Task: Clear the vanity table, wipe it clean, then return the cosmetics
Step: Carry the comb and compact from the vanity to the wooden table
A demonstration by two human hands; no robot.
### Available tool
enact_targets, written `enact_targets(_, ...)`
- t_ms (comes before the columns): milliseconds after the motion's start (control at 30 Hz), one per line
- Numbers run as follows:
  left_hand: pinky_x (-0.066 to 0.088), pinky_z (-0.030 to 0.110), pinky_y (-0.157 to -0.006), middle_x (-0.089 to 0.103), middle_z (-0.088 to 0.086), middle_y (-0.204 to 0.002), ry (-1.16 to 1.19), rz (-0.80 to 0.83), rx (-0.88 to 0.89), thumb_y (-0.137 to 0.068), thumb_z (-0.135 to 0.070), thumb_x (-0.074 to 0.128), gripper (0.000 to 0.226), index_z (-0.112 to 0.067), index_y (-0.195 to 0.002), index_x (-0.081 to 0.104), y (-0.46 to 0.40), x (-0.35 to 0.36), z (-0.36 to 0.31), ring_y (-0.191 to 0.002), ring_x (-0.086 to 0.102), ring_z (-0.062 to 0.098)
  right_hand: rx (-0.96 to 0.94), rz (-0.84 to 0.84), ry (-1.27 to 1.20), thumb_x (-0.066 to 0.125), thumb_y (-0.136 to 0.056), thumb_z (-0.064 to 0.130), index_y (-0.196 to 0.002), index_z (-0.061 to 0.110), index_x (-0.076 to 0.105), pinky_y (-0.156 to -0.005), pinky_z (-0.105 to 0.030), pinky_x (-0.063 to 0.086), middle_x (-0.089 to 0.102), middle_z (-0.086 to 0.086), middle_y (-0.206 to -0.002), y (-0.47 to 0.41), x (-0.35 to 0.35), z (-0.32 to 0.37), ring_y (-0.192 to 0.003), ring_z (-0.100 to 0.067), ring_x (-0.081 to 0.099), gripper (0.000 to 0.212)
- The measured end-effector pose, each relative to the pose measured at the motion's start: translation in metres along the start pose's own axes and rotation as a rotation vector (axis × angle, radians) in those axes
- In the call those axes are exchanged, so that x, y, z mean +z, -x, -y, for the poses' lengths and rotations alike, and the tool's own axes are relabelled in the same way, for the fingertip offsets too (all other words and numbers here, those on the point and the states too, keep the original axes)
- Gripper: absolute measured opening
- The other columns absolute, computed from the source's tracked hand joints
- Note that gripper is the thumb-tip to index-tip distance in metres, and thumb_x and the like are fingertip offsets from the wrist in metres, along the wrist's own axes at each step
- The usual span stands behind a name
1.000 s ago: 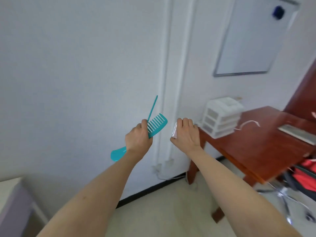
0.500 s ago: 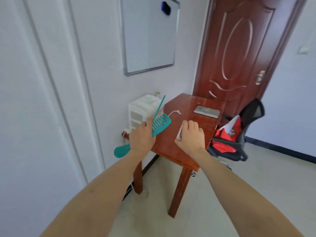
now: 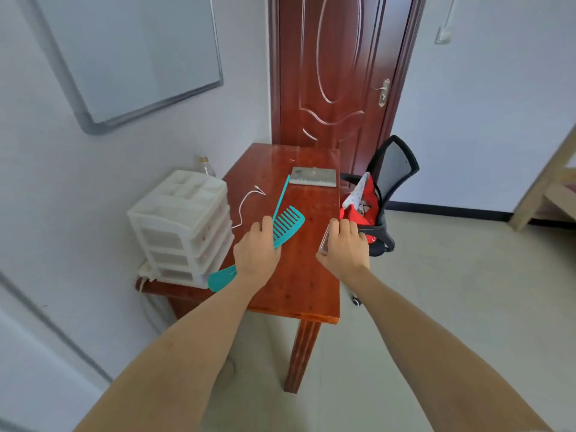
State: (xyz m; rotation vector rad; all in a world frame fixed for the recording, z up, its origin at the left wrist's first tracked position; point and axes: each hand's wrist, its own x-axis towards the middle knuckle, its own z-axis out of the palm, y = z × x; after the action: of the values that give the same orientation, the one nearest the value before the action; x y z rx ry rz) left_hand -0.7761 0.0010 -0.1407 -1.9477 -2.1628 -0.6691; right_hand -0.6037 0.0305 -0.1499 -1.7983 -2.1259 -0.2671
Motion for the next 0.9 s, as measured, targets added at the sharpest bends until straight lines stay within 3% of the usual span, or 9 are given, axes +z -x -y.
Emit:
enact_targets(267, 0.049, 0.022, -0.076, 0.054, 0.003, -0.122, 0.038, 0.131, -0.131, -0.090, -0.041, 0.055, 0.058, -0.016, -0.135, 0.030, -0.077, 0.099, 0.023, -0.102, 0.061, 0.018, 0.052, 0.132, 0.000, 0.060, -0.080, 0.046, -0.131, 0.013, 0.034, -0.095, -0.036, 0.042, 0.047, -0.006, -0.124, -0.078, 0.092, -0.007, -0.115, -0.024, 0.044, 0.066)
enact_targets(600, 0.050, 0.026, -0.076, 0.052, 0.005, -0.120, 0.083, 0.406, -0.312, -0.088, -0.042, 0.057, 0.058, -0.017, -0.132, 0.028, -0.120, 0.196, 0.044, -0.103, 0.059, 0.019, -0.084, 0.423, -0.029, 0.059, -0.081, 0.045, -0.130, 0.013, 0.036, -0.093, -0.034, 0.041, 0.045, -0.006, -0.126, -0.121, 0.193, 0.002, -0.115, -0.023, 0.043, 0.064)
enact_targets(767, 0.044, 0.023, -0.072, 0.051, 0.005, -0.119, 0.134, 0.508, -0.355, -0.089, -0.048, 0.053, 0.055, -0.017, -0.129, 0.031, -0.131, 0.231, 0.055, -0.105, 0.057, 0.019, -0.064, 0.605, -0.128, 0.061, -0.079, 0.056, -0.144, 0.012, 0.017, -0.103, -0.035, 0.035, 0.038, -0.004, -0.138, -0.124, 0.232, 0.005, -0.127, -0.022, 0.036, 0.091)
enact_targets(900, 0.049, 0.029, -0.077, 0.051, 0.008, -0.119, 0.150, 0.514, -0.351, -0.091, -0.057, 0.040, 0.059, -0.015, -0.132, 0.030, -0.138, 0.253, 0.064, -0.105, 0.056, 0.020, -0.097, 0.596, -0.090, 0.060, -0.076, 0.061, -0.137, 0.012, 0.030, -0.099, -0.035, 0.035, 0.043, -0.003, -0.133, -0.131, 0.252, 0.011, -0.122, -0.021, 0.039, 0.083)
